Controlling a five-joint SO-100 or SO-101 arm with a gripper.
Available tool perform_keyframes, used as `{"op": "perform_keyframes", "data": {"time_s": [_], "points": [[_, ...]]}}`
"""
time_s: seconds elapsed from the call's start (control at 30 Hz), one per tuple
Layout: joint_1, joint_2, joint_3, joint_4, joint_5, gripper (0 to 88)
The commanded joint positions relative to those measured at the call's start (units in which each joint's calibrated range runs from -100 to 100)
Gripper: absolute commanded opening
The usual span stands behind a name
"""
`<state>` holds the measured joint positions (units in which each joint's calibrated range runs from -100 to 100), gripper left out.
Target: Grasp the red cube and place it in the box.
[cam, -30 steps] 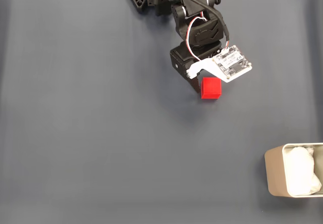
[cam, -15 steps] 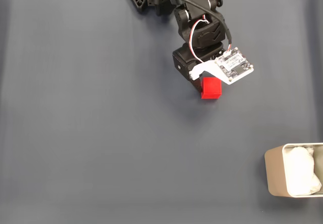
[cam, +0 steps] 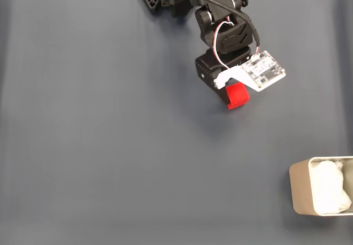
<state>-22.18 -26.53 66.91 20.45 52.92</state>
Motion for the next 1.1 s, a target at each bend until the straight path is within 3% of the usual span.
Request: {"op": "perform_keyframes", "data": {"time_s": [0.0, 0.8, 0.9, 1.07], "points": [[-0.48, 0.01, -2.58, -1.02, 0.10, 42.4], [-1.11, 1.05, -1.49, -1.84, 2.39, 38.8], [-1.11, 1.31, -1.49, -1.84, 2.74, 35.9], [-1.04, 1.40, -1.31, -1.76, 3.71, 23.9]]}}
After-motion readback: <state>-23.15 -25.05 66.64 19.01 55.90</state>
